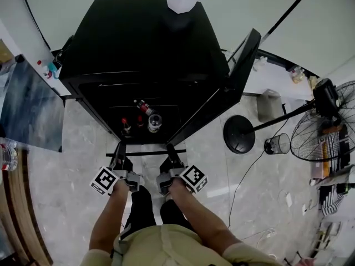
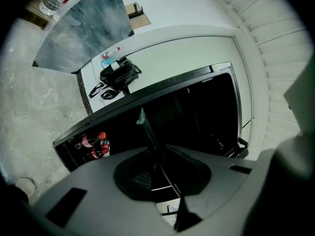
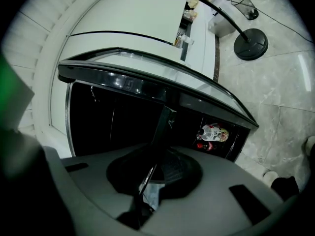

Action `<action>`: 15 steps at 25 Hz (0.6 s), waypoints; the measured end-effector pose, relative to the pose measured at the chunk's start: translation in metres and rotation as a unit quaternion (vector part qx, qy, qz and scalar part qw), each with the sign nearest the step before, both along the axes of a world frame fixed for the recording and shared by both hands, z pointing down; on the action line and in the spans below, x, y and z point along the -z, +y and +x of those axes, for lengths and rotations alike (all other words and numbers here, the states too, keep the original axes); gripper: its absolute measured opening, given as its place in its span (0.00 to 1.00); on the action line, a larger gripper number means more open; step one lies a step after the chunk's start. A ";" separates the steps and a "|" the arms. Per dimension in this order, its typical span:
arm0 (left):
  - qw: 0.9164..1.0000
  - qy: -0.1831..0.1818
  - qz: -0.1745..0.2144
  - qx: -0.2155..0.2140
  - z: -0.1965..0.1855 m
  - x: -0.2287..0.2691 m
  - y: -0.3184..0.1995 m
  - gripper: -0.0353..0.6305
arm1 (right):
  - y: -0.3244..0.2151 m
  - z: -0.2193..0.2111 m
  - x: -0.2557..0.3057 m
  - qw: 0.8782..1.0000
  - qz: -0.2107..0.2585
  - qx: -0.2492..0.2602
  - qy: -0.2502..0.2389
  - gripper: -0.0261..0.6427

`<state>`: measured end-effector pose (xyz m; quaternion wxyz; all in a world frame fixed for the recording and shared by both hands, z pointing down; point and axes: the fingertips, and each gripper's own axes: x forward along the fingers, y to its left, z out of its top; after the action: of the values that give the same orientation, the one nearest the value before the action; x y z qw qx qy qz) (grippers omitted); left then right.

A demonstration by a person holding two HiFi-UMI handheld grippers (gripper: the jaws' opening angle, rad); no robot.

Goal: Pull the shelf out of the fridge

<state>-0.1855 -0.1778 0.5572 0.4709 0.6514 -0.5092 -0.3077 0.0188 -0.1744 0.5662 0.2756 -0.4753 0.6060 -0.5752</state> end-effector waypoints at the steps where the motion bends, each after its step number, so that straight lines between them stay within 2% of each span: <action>1: 1.000 0.001 0.002 0.003 0.001 0.004 0.003 0.15 | 0.002 0.001 0.004 1.000 0.003 0.002 -0.001 0.11; 7: 0.999 -0.013 -0.008 0.038 0.000 0.029 0.029 0.15 | 0.015 0.005 0.030 1.000 0.017 0.008 -0.014 0.11; 10: 0.999 0.000 0.015 0.037 0.004 0.046 0.036 0.15 | 0.022 0.007 0.046 0.999 0.027 0.014 -0.020 0.11; 15: 0.999 0.005 0.031 0.032 0.009 0.072 0.050 0.15 | 0.038 0.011 0.072 0.998 0.037 0.022 -0.045 0.10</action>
<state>-0.1763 -0.1273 0.4850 0.4429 0.6475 -0.5177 -0.3415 0.0297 -0.1363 0.4947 0.3072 -0.4245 0.6244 -0.5792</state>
